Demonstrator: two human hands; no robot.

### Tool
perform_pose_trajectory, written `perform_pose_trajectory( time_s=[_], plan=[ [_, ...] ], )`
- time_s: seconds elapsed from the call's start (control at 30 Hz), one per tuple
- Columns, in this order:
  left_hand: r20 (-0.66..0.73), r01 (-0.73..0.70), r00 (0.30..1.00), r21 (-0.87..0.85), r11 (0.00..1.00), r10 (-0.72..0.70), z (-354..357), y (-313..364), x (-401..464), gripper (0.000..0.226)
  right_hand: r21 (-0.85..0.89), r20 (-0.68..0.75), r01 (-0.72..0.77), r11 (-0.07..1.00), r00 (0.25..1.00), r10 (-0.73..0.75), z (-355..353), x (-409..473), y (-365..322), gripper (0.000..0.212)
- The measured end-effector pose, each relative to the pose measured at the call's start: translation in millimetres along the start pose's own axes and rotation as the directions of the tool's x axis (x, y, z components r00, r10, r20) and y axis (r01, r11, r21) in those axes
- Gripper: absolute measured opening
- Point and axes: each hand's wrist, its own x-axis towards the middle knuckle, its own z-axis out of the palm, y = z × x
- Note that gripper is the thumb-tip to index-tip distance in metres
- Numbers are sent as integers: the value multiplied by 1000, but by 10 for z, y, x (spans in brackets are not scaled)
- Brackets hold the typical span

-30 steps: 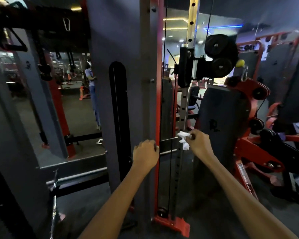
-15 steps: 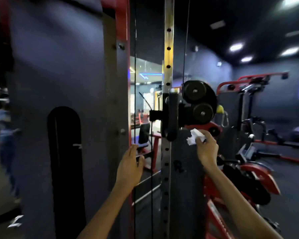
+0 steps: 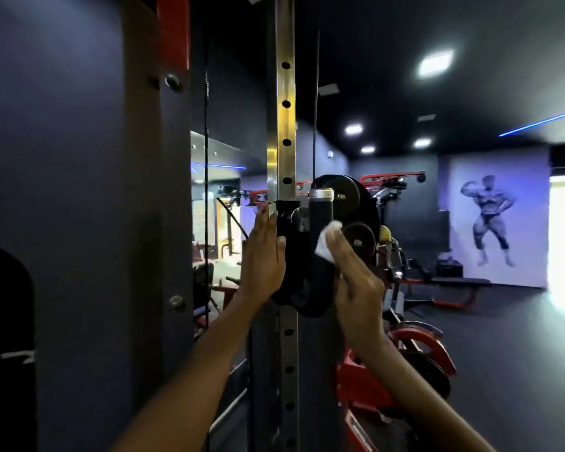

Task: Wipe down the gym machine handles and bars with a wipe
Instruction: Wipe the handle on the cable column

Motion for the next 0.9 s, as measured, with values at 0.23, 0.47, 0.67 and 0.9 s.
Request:
perform_pose_trajectory(
  time_s=[0.23, 0.47, 0.67, 0.9],
  plan=[
    [37, -66, 997, -185, 980, 74, 363, -215, 228, 61, -266, -118, 36, 963, 991, -69, -224, 318, -212, 39],
    [-47, -137, 991, -383, 914, 128, 566, -353, 219, 59, -416, 310, 232, 879, 945, -103, 12, 308, -196, 55],
    [3, -163, 986, -172, 971, 166, 514, -372, 160, 67, -538, 416, 353, 766, 901, -123, -244, -377, -386, 35],
    [2, -145, 989, -48, 988, 145, 573, -395, 127, 65, -685, 385, 406, 604, 907, -174, 53, 732, -355, 33]
  ],
)
